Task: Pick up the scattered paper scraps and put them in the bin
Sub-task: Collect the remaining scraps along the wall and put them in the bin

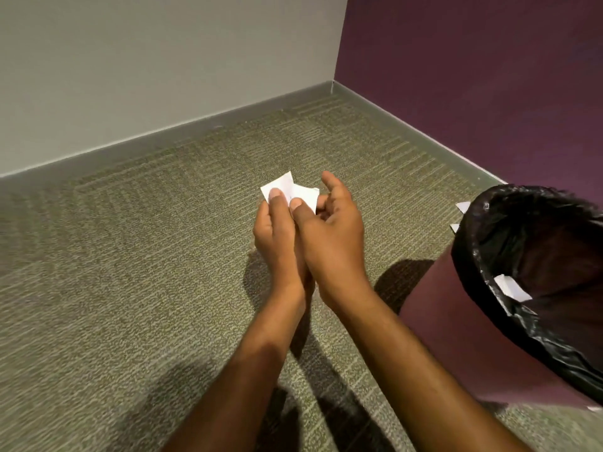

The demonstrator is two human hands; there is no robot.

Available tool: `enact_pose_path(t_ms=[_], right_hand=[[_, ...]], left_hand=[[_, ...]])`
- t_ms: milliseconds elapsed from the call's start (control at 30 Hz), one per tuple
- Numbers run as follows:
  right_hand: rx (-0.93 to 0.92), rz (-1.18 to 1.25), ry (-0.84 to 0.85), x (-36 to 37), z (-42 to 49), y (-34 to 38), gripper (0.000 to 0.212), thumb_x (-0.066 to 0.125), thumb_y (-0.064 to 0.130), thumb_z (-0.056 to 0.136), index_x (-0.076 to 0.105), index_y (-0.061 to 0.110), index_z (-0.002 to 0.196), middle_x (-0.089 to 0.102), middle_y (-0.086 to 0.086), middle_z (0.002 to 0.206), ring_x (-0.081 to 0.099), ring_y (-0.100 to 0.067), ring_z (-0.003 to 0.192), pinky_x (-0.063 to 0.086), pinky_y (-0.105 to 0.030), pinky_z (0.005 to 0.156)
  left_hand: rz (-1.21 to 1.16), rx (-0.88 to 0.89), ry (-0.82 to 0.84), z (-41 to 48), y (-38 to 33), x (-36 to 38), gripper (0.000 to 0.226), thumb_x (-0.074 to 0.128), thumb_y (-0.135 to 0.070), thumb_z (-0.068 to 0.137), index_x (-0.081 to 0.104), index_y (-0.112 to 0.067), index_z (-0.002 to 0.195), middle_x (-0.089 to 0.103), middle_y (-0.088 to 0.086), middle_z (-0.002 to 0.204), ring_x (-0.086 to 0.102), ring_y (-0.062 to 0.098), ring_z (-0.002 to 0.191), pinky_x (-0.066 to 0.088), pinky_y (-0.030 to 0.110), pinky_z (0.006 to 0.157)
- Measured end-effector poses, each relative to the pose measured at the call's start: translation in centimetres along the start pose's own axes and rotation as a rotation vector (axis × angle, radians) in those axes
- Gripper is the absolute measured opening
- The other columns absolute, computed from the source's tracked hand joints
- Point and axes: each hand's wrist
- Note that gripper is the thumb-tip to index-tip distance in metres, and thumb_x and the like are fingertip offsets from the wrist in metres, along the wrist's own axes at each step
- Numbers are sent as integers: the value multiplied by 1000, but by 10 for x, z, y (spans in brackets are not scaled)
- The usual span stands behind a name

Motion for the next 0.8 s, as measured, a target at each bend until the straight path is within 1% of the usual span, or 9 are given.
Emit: enact_pose_path(t_ms=[133, 200, 267, 400, 467, 567, 633, 700, 800], right_hand=[[-71, -16, 38, -34, -3, 53, 33, 70, 30, 100, 73, 27, 133, 80, 10, 110, 77, -4, 99, 65, -41, 93], [-97, -46, 39, -59, -6, 77, 22, 70, 31, 101, 76, 28, 122, 81, 10, 105, 78, -5, 94, 66, -42, 89], [-106, -81, 54, -88, -8, 98, 14, 70, 32, 102, 76, 29, 115, 81, 7, 101, 78, -8, 92, 67, -44, 85], [-52, -111, 58, -154, -13, 133, 11, 72, 20, 102, 72, 17, 113, 78, -3, 104, 79, -17, 88, 69, -43, 75], [36, -76, 70, -186, -18, 145, 13, 69, 9, 103, 71, 14, 115, 77, -9, 107, 78, -20, 85, 69, -42, 71], [101, -99, 73, -229, -25, 149, 26, 66, 1, 102, 71, 19, 119, 79, -8, 111, 80, -26, 92, 68, -41, 71], [129, -136, 47, -251, -28, 144, 28, 68, 0, 100, 71, 21, 118, 81, -5, 109, 81, -26, 95, 68, -41, 71], [189, -139, 12, -269, -30, 136, 26, 70, 0, 99, 71, 20, 116, 81, -8, 111, 79, -27, 93, 67, -39, 67], [285, -125, -28, -290, -33, 126, 19, 72, 5, 99, 70, 12, 117, 75, -21, 115, 72, -25, 82, 63, -35, 57]], left_hand=[[75, 126, 116, -22, -40, 30, 41, 55, -50, 107, 76, -16, 97, 76, 23, 99, 74, 32, 86, 59, 63, 84], [105, 169, 225, -38, -57, 46, 43, 52, -54, 107, 78, -20, 102, 78, 18, 99, 77, 34, 94, 61, 64, 87], [137, 184, 336, -57, -73, 63, 42, 49, -54, 110, 80, -26, 106, 82, 7, 102, 79, 29, 100, 64, 56, 88], [357, 296, 519, -92, -94, 93, 44, 46, -55, 111, 80, -28, 102, 82, -1, 92, 79, 21, 89, 64, 55, 84], [475, 360, 596, -108, -99, 108, 48, 46, -55, 110, 78, -23, 94, 80, 2, 83, 77, 25, 80, 63, 54, 76], [573, 376, 718, -125, -98, 131, 58, 47, -59, 107, 75, -12, 87, 76, 14, 80, 70, 35, 73, 57, 51, 67], [640, 381, 790, -135, -92, 145, 63, 47, -60, 107, 71, -6, 86, 68, 12, 70, 57, 26, 60, 47, 43, 59], [724, 388, 834, -143, -85, 153, 61, 49, -56, 108, 66, -4, 81, 54, 1, 62, 46, 16, 56, 38, 38, 58], [849, 423, 880, -155, -76, 161, 55, 54, -53, 107, 62, -10, 75, 56, -3, 62, 51, 19, 56, 45, 43, 59]])
Point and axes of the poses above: each hand's wrist, its own z-axis towards the middle knuckle, its own x-axis out of the palm, y = z × x
